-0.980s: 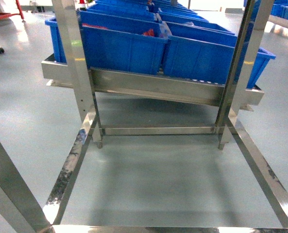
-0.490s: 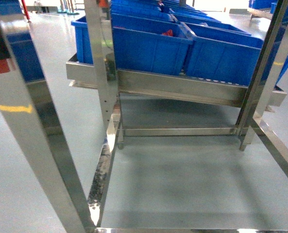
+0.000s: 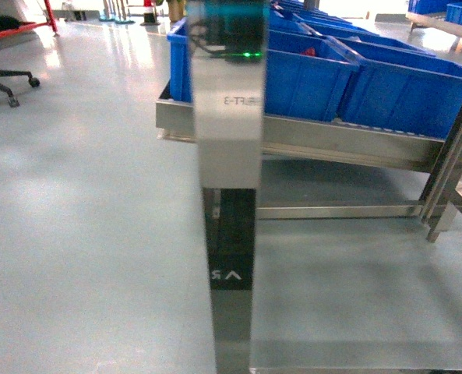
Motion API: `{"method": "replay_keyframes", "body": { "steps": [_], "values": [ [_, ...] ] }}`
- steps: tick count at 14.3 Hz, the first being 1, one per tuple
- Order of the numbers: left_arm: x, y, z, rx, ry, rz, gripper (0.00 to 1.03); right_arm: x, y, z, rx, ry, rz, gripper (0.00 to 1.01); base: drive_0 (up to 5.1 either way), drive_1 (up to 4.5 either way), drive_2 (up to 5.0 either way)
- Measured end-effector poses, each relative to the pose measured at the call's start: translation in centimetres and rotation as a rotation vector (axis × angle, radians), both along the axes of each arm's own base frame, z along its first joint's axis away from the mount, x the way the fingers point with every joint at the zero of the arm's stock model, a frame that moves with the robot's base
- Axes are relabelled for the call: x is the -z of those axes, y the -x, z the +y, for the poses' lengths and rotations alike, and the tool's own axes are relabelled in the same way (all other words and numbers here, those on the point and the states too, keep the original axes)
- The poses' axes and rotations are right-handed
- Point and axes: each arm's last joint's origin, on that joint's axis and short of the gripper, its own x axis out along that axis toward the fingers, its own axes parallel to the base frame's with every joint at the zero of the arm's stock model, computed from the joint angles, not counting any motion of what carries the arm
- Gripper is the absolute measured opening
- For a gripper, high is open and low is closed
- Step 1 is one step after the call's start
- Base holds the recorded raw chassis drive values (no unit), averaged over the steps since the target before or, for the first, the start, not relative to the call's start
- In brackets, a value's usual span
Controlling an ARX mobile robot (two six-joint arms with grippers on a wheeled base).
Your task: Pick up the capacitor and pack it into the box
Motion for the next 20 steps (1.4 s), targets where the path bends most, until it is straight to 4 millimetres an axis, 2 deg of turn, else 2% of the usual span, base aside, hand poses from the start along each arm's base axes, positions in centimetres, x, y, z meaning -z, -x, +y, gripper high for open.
{"method": "replay_keyframes", "body": {
  "steps": [20],
  "values": [
    [-0.01,0.0,0.0,0.0,0.0,-0.001,0.42,-0.01,0.0,0.0,0.0,0.0,-0.001,0.98,-5.0,2.43,2.4]
  ]
}}
